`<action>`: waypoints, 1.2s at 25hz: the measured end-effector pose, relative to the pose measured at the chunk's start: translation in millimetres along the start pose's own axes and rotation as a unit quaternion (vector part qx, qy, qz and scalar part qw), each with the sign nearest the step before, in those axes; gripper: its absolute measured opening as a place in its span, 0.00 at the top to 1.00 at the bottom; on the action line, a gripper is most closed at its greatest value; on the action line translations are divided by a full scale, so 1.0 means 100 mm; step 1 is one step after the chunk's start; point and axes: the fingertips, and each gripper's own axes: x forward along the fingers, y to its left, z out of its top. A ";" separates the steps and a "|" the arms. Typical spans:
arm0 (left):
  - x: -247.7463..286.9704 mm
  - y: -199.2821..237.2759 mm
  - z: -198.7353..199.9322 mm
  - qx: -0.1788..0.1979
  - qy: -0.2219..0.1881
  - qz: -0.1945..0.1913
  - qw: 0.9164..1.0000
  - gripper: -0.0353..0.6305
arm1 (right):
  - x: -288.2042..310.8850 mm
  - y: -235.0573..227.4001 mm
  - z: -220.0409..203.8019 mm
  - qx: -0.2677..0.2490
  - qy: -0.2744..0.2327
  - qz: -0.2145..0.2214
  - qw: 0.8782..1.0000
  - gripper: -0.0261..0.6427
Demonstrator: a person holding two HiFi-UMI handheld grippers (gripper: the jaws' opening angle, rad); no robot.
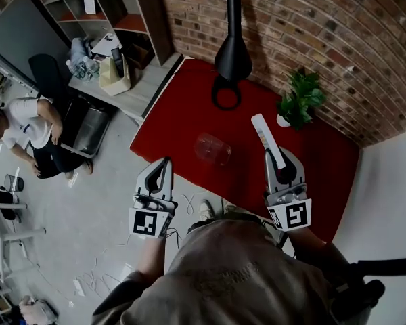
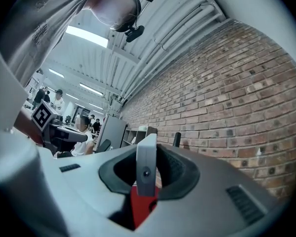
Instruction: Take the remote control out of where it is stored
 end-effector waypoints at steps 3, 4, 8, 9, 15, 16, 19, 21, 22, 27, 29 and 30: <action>-0.04 0.07 -0.06 -0.006 0.005 -0.012 1.000 0.94 | -0.04 0.06 0.00 0.012 0.011 -0.011 1.000 0.84; -0.04 0.09 -0.08 -0.008 0.006 -0.016 1.000 0.94 | -0.06 0.05 0.00 0.025 0.016 -0.017 0.999 0.84; -0.01 0.12 -0.16 -0.016 0.007 -0.024 1.000 0.94 | -0.17 0.02 0.00 0.031 0.026 -0.033 0.999 0.84; -0.01 0.11 -0.17 -0.017 0.007 -0.024 1.000 0.94 | -0.21 0.02 0.00 0.025 0.027 -0.032 0.999 0.84; -0.02 -0.07 -0.14 -0.006 0.015 -0.029 0.999 0.94 | -0.45 -0.03 0.00 0.021 0.034 -0.024 0.999 0.84; -0.04 -0.10 -0.13 -0.003 0.018 -0.026 0.999 0.94 | -0.49 -0.05 0.01 0.020 0.033 -0.022 0.999 0.84; -0.07 -0.21 -0.10 0.006 0.024 -0.017 1.000 0.94 | -0.59 -0.13 0.04 0.022 0.025 -0.017 0.999 0.84; -0.12 -0.31 -0.07 0.007 0.025 -0.010 1.000 0.94 | -0.68 -0.20 0.06 0.023 0.019 -0.013 0.999 0.84; -0.17 -0.38 -0.08 0.007 0.026 -0.007 1.000 0.94 | -0.73 -0.22 0.06 0.024 0.018 -0.012 0.999 0.84; -0.39 -0.69 -0.13 -0.006 0.036 0.014 0.999 0.94 | -1.04 -0.35 0.06 0.012 0.014 -0.002 1.000 0.84; -0.49 -0.78 -0.11 -0.020 0.032 0.024 0.999 0.94 | -1.16 -0.41 0.06 0.013 0.011 -0.001 1.000 0.84; -0.55 -0.82 -0.12 -0.021 0.036 0.030 0.999 0.94 | -1.22 -0.43 0.06 0.018 0.009 0.000 1.000 0.84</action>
